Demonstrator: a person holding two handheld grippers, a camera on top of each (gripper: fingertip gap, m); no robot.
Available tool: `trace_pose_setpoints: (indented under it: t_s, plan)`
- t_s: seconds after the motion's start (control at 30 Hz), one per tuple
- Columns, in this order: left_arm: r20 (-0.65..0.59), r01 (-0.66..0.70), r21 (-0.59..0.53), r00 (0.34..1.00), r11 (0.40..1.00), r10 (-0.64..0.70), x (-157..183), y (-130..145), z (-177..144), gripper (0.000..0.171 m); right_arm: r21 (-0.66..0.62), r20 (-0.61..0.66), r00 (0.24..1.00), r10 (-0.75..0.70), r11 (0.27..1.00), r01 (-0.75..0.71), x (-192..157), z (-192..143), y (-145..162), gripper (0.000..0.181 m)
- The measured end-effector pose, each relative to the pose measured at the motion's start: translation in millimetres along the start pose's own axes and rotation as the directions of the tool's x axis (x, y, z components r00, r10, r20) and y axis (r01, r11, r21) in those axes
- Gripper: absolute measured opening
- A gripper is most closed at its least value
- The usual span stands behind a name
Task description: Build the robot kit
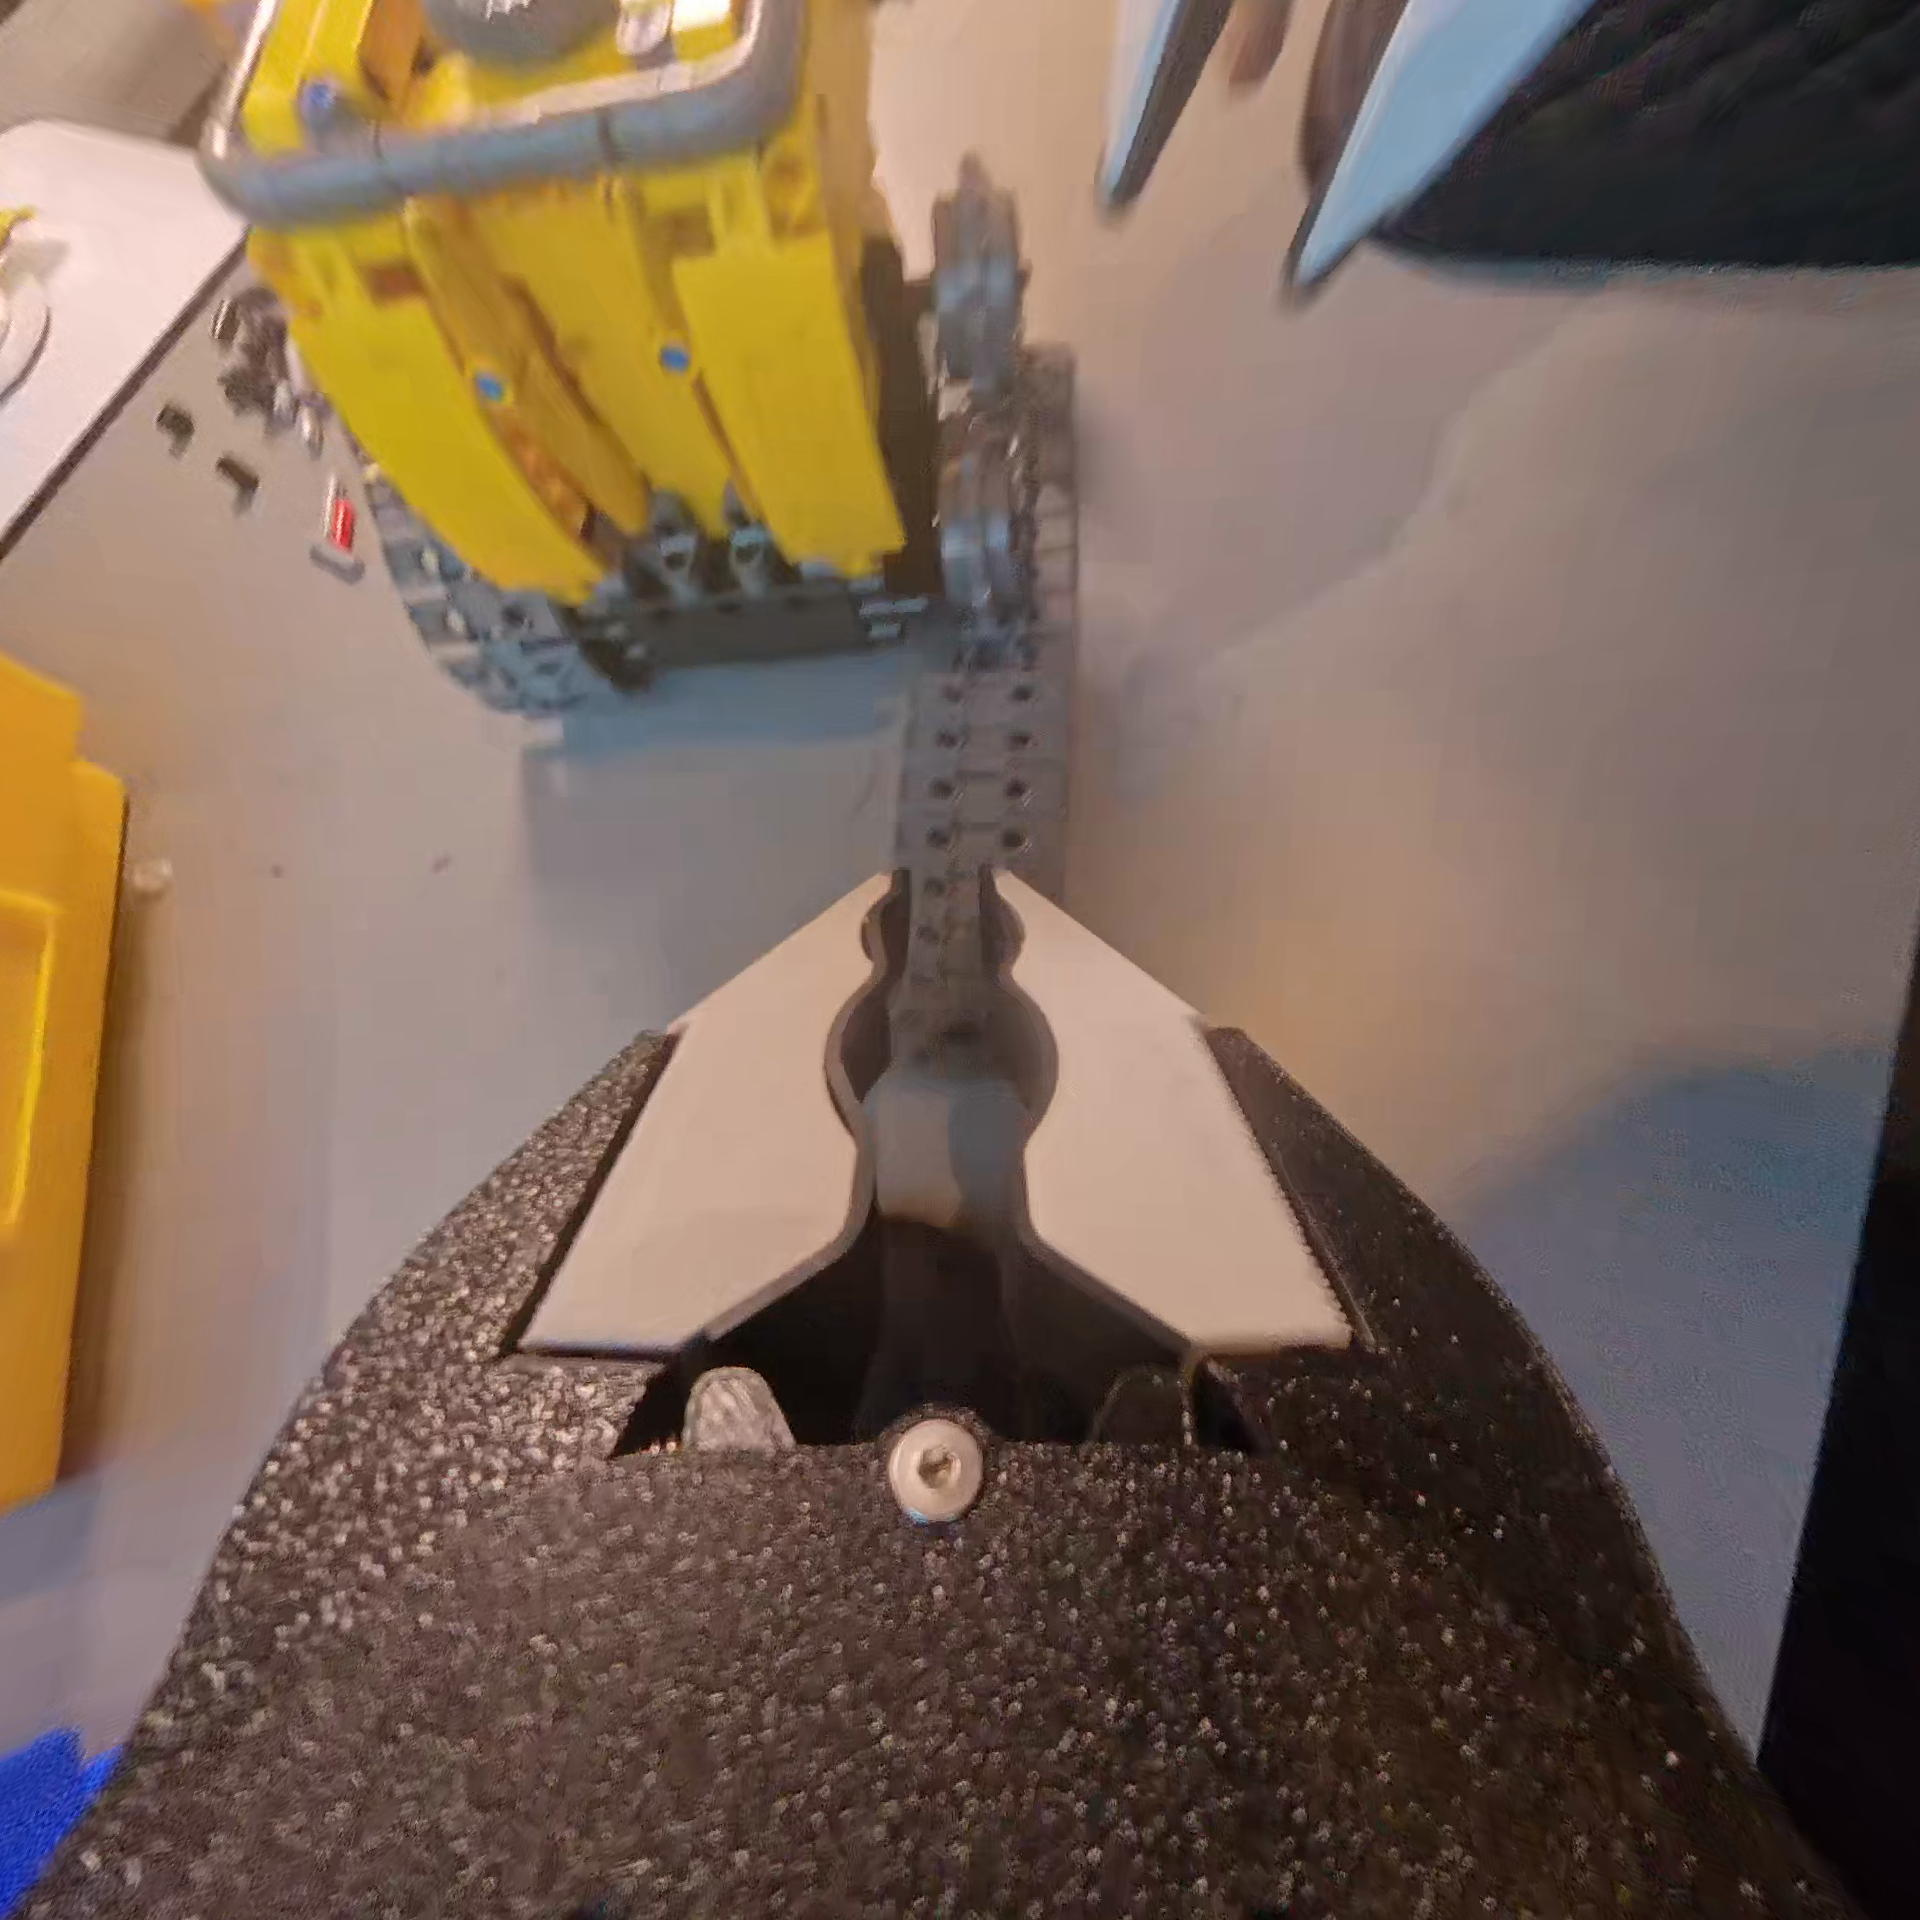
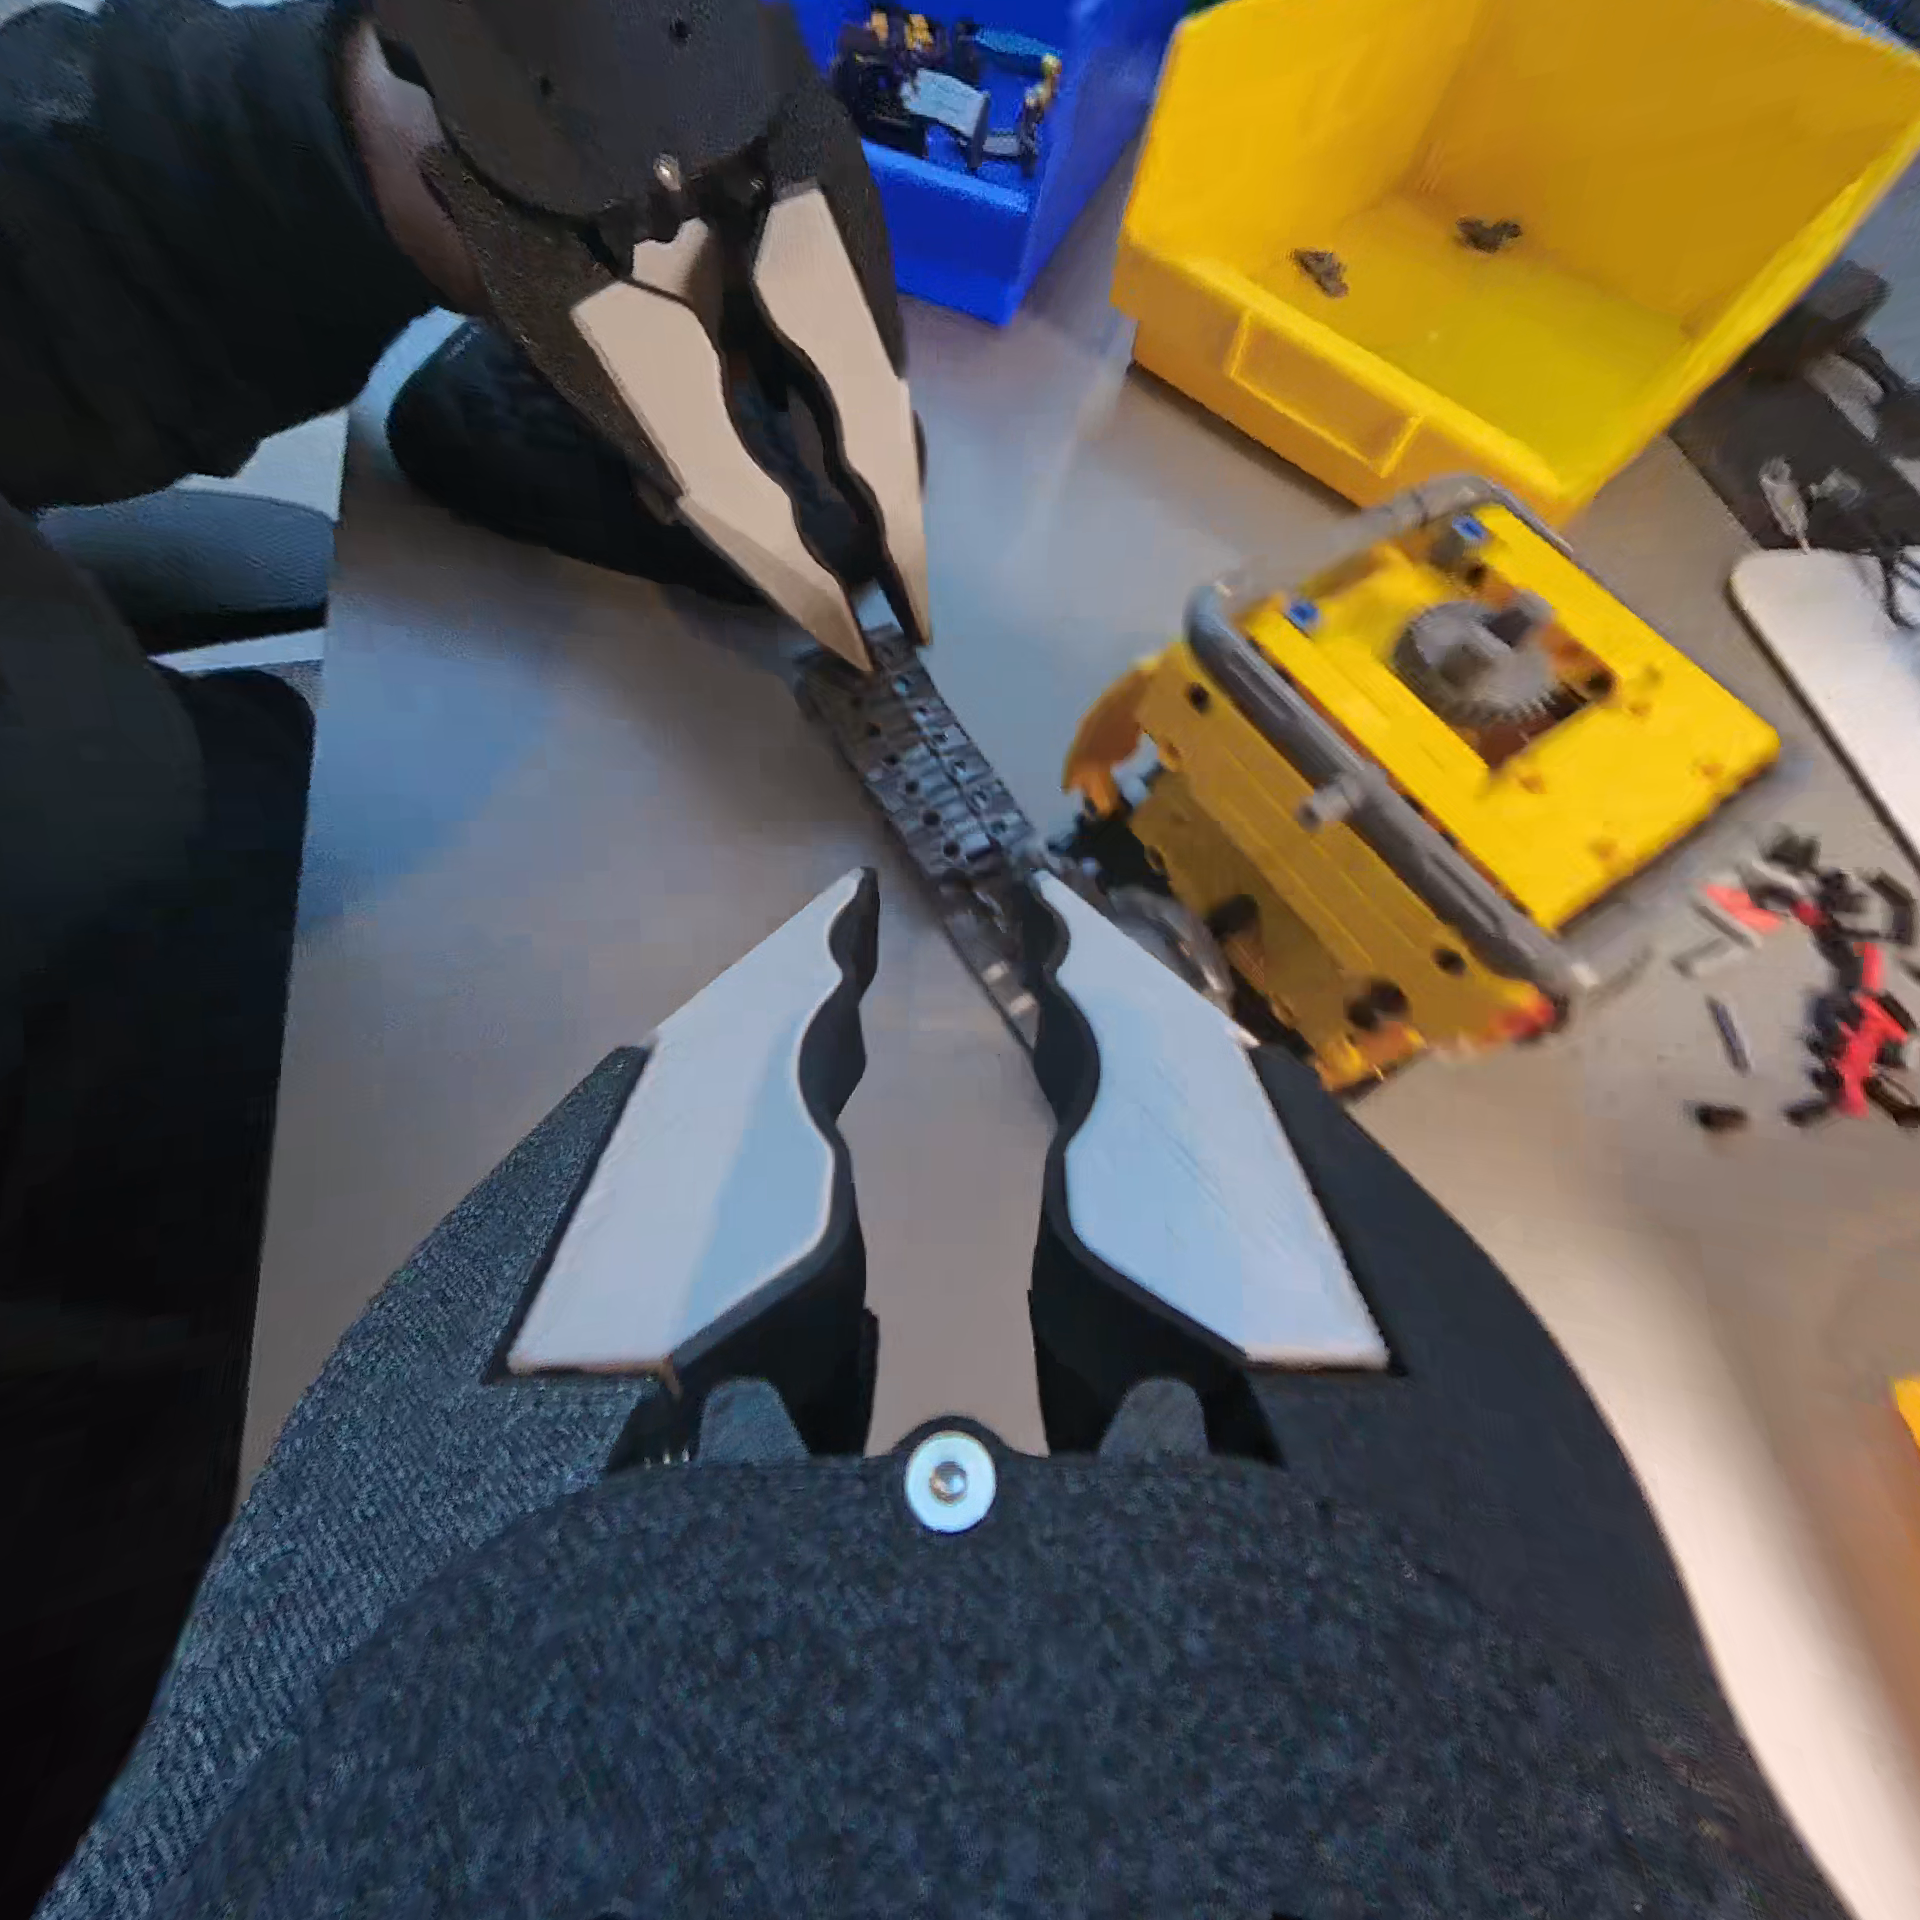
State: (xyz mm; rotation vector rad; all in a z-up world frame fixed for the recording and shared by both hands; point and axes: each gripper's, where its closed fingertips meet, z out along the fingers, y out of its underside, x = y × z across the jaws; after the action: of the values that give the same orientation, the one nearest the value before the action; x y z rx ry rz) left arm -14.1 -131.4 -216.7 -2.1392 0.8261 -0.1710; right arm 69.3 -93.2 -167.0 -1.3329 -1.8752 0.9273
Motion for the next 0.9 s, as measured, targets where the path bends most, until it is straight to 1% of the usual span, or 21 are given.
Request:
trace_pose_setpoints:
  t_s: [0.07,0.1,0.17,0.2,0.23,0.27,0.3,0.33,0.37,0.4,0.43,0.47,0.5,0.53,0.57,0.6,0.67,0.73,0.83,0.9]
  plan:
    - [0.018,0.029,-0.052,0.999,0.998,-0.028,-9,18,-6,0.02,-0.039,-0.097,0.995,0.01,0.999,-0.014,26,-24,20,0.028]
    - [0.022,0.055,-0.042,0.998,0.998,-0.054,-13,20,-11,0.023,-0.074,-0.139,0.99,-0.002,0.997,-0.008,38,-33,33,0.028]
    - [0.015,0.124,0.068,0.992,0.99,-0.126,-22,2,-22,0.024,-0.116,-0.183,0.983,-0.009,0.993,-0.012,56,-42,53,0.028]
    - [-0.025,0.159,0.13,0.987,0.979,-0.157,-22,-11,-25,0.025,-0.123,-0.18,0.984,0.001,0.992,-0.023,61,-41,59,0.028]
    - [-0.075,0.183,0.168,0.982,0.969,-0.172,-18,-22,-26,0.028,-0.126,-0.168,0.986,0.01,0.992,-0.031,63,-37,62,0.029]
    - [-0.111,0.191,0.175,0.979,0.966,-0.173,-14,-29,-22,0.033,-0.132,-0.162,0.987,0.009,0.991,-0.031,66,-32,65,0.03]
    - [-0.14,0.185,0.144,0.976,0.972,-0.165,-7,-30,-14,0.042,-0.148,-0.164,0.987,-0.002,0.989,-0.022,70,-26,67,0.03]
    - [-0.166,0.17,0.078,0.974,0.982,-0.155,1,-25,-1,0.053,-0.168,-0.164,0.986,-0.02,0.986,-0.008,72,-20,69,0.032]
    - [-0.161,0.147,0.007,0.976,0.989,-0.144,5,-16,12,0.061,-0.183,-0.162,0.986,-0.039,0.983,0.009,72,-14,69,0.032]
    - [-0.153,0.119,-0.058,0.98,0.991,-0.127,8,-6,24,0.063,-0.185,-0.158,0.986,-0.056,0.982,0.027,72,-10,67,0.033]
    - [-0.167,0.099,-0.118,0.979,0.988,-0.118,14,5,32,0.063,-0.18,-0.153,0.986,-0.067,0.983,0.039,70,-6,63,0.032]
    - [-0.154,0.093,-0.148,0.981,0.985,-0.116,14,11,37,0.057,-0.185,-0.155,0.986,-0.069,0.982,0.039,71,-3,63,0.032]
    - [-0.126,0.091,-0.124,0.986,0.988,-0.107,9,9,35,0.041,-0.211,-0.163,0.984,-0.072,0.977,0.037,73,-1,67,0.031]
    - [-0.135,0.103,-0.106,0.984,0.989,-0.117,9,7,31,0.041,-0.241,-0.161,0.984,-0.082,0.97,0.041,75,1,73,0.026]
    - [-0.139,0.132,-0.073,0.98,0.989,-0.141,6,3,25,0.041,-0.238,-0.165,0.983,-0.084,0.97,0.043,76,2,74,0.023]
    - [-0.137,0.17,-0.039,0.975,0.985,-0.174,2,0,18,0.041,-0.227,-0.164,0.983,-0.08,0.973,0.041,76,2,74,0.022]
    - [-0.142,0.248,-0.005,0.959,0.969,-0.246,-4,3,2,0.041,-0.216,-0.153,0.988,-0.037,0.976,0.003,77,1,75,0.021]
    - [-0.109,0.294,0.004,0.95,0.956,-0.291,-11,15,-11,0.041,-0.202,-0.147,0.989,-0.017,0.979,-0.014,77,1,75,0.021]
    - [-0.039,0.344,-0.035,0.938,0.938,-0.345,-17,42,-29,0.043,-0.196,-0.151,0.989,-0.014,0.98,-0.016,76,0,75,0.02]
    - [0.014,0.417,-0.024,0.909,0.909,-0.417,-25,57,-43,0.044,-0.193,-0.15,0.989,-0.014,0.981,-0.015,76,0,75,0.02]
